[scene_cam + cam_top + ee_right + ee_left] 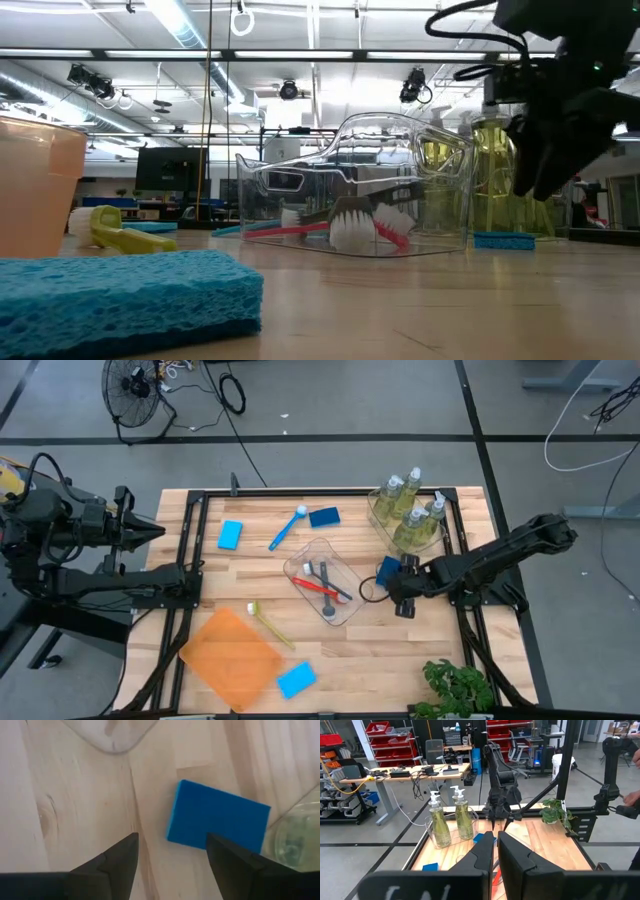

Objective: Pick & Place Kitchen Sink Supplies
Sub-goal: Put the blue sponge into the transparent orange bin

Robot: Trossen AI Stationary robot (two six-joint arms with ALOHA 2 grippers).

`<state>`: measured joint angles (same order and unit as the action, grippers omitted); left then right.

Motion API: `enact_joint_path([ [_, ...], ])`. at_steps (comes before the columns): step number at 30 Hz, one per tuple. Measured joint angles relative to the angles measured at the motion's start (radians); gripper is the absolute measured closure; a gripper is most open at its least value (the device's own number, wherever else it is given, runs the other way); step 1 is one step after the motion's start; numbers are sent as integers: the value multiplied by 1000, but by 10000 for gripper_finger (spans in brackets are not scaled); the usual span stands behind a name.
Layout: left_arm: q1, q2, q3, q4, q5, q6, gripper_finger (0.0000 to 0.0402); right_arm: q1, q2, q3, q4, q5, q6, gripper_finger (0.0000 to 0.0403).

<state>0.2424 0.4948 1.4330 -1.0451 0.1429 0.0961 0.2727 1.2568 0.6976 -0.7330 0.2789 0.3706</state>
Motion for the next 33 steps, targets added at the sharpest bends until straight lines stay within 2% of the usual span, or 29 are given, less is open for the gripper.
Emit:
enact_joint_path([
  [7, 0, 0, 0, 0, 0, 0, 374, 51, 0, -79, 94, 82, -17, 170],
  [15, 0, 0, 0, 0, 0, 0, 374, 94, 0, -159, 255, 104, -27, 170],
  [23, 0, 0, 0, 0, 0, 0, 374, 100, 0, -198, 298, 292, -31, 170],
  [33, 0, 0, 0, 0, 0, 0, 374, 101, 49, -229, 433, 304, -39, 170],
])
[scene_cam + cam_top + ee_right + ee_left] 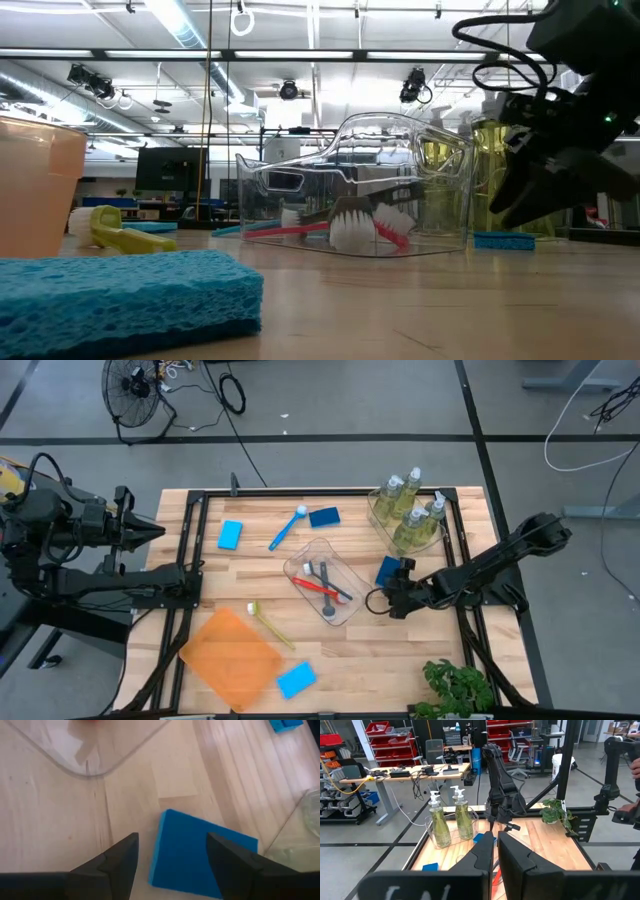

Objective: Pick & Place Kitchen Sink Supplies
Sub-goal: Put the blue sponge into the transparent orange bin

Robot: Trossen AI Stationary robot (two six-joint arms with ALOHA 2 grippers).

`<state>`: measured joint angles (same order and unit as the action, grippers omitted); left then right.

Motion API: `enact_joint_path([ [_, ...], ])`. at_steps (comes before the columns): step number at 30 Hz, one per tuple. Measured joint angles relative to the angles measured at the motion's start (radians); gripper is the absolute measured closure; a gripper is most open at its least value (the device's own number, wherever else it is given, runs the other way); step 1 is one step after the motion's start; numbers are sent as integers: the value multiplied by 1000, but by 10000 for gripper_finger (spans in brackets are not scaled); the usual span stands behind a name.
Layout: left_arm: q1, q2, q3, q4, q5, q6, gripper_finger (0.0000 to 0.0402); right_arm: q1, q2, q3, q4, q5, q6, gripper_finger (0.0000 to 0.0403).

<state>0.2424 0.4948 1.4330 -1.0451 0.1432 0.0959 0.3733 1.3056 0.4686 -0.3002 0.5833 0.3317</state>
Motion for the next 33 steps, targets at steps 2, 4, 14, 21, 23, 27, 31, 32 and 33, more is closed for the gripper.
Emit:
enact_joint_path([
  [2, 0, 0, 0, 0, 0, 0, 374, 0, 26, -5, 42, 3, 0, 170],
  [4, 0, 0, 0, 0, 0, 0, 374, 0, 46, -14, 73, 6, 0, 170],
  [14, 0, 0, 0, 0, 0, 0, 374, -1, 89, -54, 86, 91, 0, 170],
  [21, 0, 0, 0, 0, 0, 0, 374, -1, 89, -69, 111, 68, 18, 180],
  [23, 0, 0, 0, 0, 0, 0, 374, -1, 89, -69, 111, 61, 34, 192],
  [27, 0, 0, 0, 0, 0, 0, 374, -2, 89, -69, 113, 45, 38, 226],
  [31, 0, 0, 0, 0, 0, 0, 374, -13, 92, -69, 113, 19, 60, 266],
  [32, 0, 0, 0, 0, 0, 0, 374, -16, 94, -68, 113, 12, 73, 276],
  [33, 0, 0, 0, 0, 0, 0, 374, -20, 95, -68, 113, 7, 85, 286],
])
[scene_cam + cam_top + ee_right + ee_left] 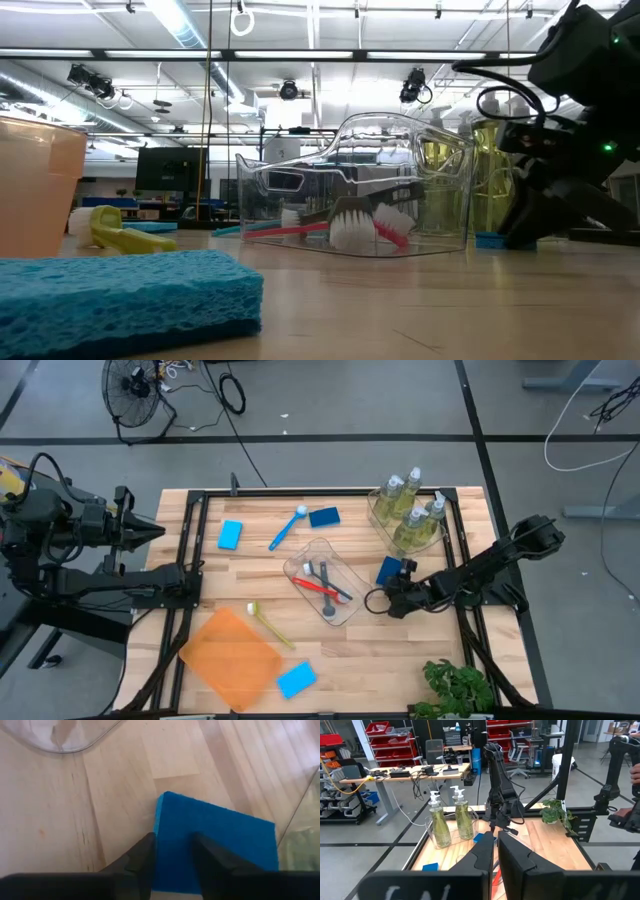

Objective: Pick & Place Kitchen Sink Supplies
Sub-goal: Put the blue sponge into the transparent orange bin

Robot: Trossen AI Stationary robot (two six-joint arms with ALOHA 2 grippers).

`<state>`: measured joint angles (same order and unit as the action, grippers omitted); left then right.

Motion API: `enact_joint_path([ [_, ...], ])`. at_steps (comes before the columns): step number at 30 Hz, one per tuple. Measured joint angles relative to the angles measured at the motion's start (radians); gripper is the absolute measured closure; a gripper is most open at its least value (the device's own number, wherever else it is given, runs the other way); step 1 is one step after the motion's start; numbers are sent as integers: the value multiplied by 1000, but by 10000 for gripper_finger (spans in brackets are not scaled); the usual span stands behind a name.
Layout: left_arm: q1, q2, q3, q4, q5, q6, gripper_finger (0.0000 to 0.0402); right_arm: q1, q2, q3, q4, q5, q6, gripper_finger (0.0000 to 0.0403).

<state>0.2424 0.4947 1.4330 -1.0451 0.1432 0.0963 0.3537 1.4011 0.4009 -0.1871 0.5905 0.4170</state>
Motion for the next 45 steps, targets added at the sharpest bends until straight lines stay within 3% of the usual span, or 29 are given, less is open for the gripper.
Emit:
enact_joint_path([
  [20, 0, 0, 0, 0, 0, 0, 374, -9, 4, 0, 0, -31, 20, 397],
  [28, 0, 0, 0, 0, 0, 0, 374, -11, -26, 57, -55, -28, 20, 401],
  [45, 0, 0, 0, 0, 0, 0, 374, -11, -39, 229, -246, 85, 11, 403],
])
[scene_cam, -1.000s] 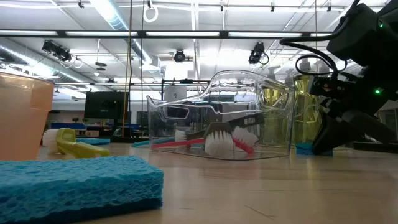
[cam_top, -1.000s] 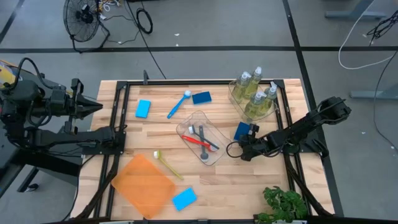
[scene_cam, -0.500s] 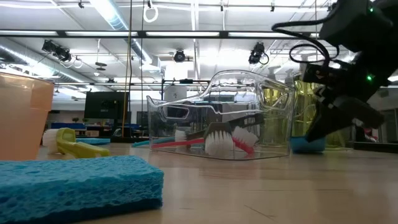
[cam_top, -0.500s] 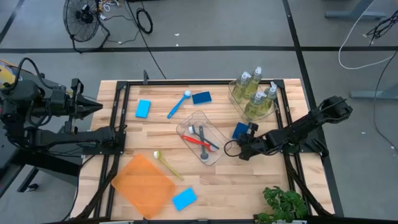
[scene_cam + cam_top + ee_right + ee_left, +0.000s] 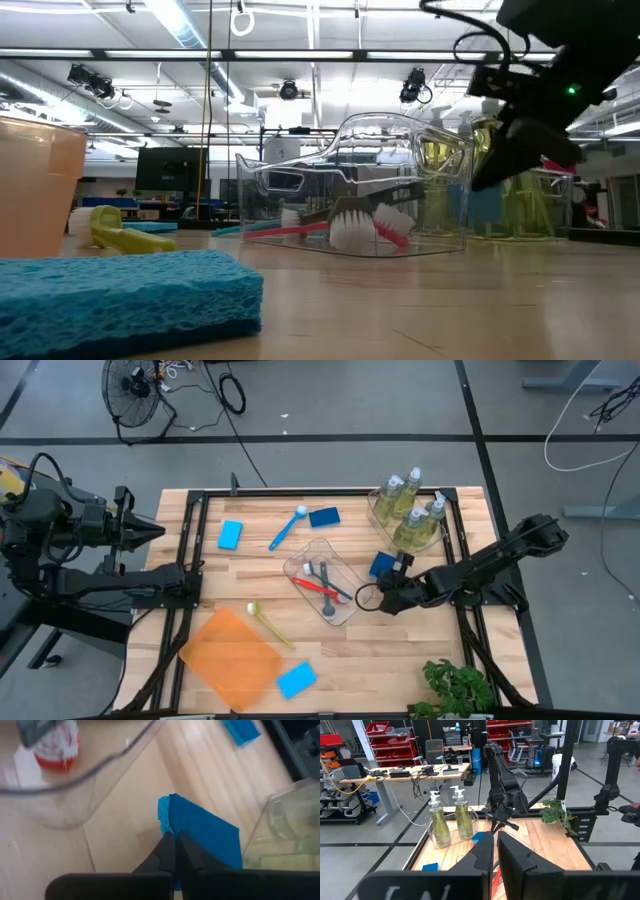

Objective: Pick & Place Kitchen Sink Supplies
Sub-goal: Put the blue sponge into the transparent orange bin

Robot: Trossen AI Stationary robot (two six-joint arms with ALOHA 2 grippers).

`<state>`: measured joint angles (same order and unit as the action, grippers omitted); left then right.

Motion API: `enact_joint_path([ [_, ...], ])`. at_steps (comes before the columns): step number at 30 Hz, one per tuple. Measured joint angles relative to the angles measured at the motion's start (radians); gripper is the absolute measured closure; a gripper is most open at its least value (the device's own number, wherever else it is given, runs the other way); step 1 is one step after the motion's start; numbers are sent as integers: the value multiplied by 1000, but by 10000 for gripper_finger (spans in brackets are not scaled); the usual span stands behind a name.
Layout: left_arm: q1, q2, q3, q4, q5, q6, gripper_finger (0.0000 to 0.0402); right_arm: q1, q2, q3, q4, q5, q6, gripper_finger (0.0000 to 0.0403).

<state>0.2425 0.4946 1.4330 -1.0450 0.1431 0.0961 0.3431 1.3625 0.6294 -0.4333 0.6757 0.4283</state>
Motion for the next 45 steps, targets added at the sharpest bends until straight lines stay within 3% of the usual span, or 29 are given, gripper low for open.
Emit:
enact_joint_path([
  [10, 0, 0, 0, 0, 0, 0, 374, -55, -45, 52, 19, 107, -37, 403],
  [22, 0, 0, 0, 0, 0, 0, 374, -129, -73, 193, 237, 110, -447, 403],
  [36, 0, 0, 0, 0, 0, 0, 374, -140, -73, 226, 538, -93, -903, 403],
  [41, 0, 0, 0, 0, 0, 0, 374, -140, -73, 226, 617, -182, -937, 403],
  [45, 0, 0, 0, 0, 0, 0, 374, -139, -73, 226, 660, -191, -908, 403],
])
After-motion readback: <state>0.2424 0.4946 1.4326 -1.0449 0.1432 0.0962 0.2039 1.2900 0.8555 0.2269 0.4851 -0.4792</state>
